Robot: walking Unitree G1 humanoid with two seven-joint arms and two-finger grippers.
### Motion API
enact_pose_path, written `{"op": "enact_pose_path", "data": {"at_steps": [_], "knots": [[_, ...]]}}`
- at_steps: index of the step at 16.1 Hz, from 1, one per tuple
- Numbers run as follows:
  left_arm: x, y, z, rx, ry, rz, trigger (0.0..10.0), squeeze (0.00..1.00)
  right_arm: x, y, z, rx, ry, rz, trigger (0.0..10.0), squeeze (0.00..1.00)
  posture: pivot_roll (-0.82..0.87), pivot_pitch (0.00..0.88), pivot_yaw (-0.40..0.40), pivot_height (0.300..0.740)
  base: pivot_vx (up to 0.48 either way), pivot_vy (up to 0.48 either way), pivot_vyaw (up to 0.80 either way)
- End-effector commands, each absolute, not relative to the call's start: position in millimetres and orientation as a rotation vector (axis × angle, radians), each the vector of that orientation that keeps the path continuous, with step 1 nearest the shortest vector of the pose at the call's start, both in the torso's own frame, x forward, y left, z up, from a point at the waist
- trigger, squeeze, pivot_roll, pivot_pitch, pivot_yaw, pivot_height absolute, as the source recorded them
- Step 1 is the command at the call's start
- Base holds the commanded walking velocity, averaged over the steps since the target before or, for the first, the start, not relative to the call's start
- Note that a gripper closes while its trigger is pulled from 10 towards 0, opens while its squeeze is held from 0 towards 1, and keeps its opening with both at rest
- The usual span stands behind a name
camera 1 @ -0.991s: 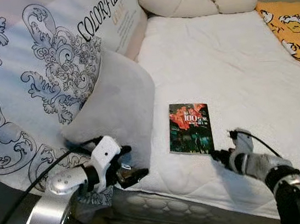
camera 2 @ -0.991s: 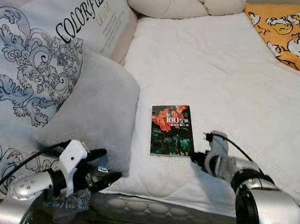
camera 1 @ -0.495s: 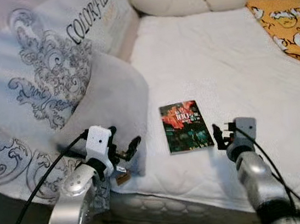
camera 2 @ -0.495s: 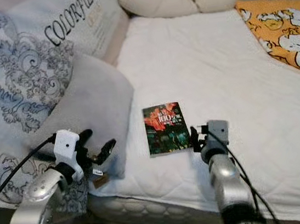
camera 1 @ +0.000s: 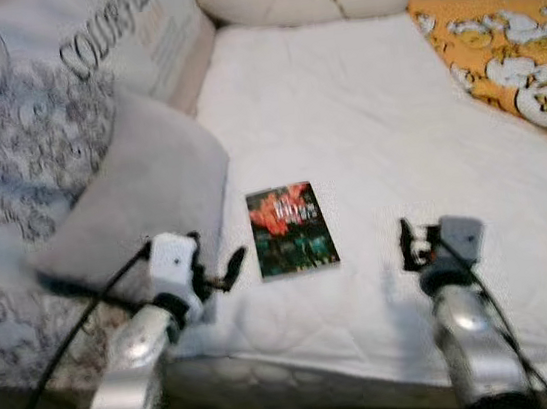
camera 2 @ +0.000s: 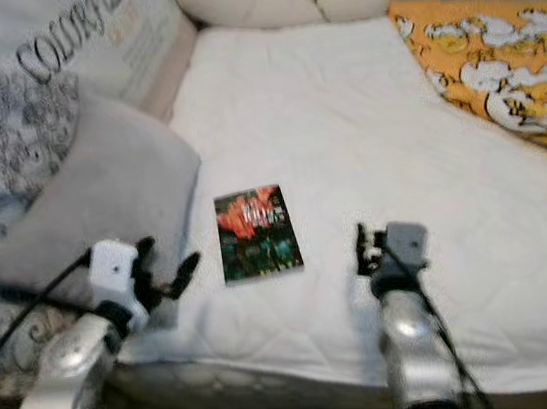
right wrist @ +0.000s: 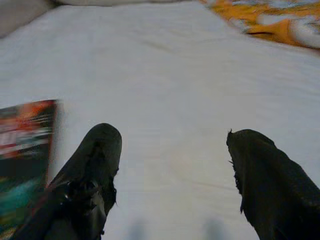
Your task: Clean up the room
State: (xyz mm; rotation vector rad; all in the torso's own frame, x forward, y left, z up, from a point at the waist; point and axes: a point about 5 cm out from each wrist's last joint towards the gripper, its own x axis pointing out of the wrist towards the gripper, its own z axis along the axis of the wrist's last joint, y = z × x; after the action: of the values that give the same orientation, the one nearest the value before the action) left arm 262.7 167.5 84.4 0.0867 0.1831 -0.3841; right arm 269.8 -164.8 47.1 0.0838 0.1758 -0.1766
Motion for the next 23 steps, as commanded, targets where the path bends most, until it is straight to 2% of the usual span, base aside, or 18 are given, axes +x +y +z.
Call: {"op": "enact_pose_path", "data": {"at_steps": [1,9,20,23], "knots": [[264,164,88,0.089,0.166,-0.388,10.0,0.00,270,-171,48,0.070,0.181,-0.190,10.0,0.00,0.10,0.000,-0.011,0.740,0.000,-0.416,0.00],[270,167,87,0.086,0.156,-0.294,10.0,0.00,269,-173,56,0.059,0.192,-0.190,10.0,0.00,0.09,0.000,-0.006,0.740,0.000,-0.420,0.00],[273,167,87,0.108,0.146,-0.280,10.0,0.00,273,-172,55,0.038,0.228,-0.180,10.0,0.00,0.09,0.000,-0.018,0.740,0.000,-0.419,0.00],[276,170,87,0.104,0.145,-0.252,10.0,0.00,276,-171,60,0.038,0.206,-0.163,10.0,0.00,0.09,0.000,-0.021,0.740,0.000,0.000,0.00]]}}
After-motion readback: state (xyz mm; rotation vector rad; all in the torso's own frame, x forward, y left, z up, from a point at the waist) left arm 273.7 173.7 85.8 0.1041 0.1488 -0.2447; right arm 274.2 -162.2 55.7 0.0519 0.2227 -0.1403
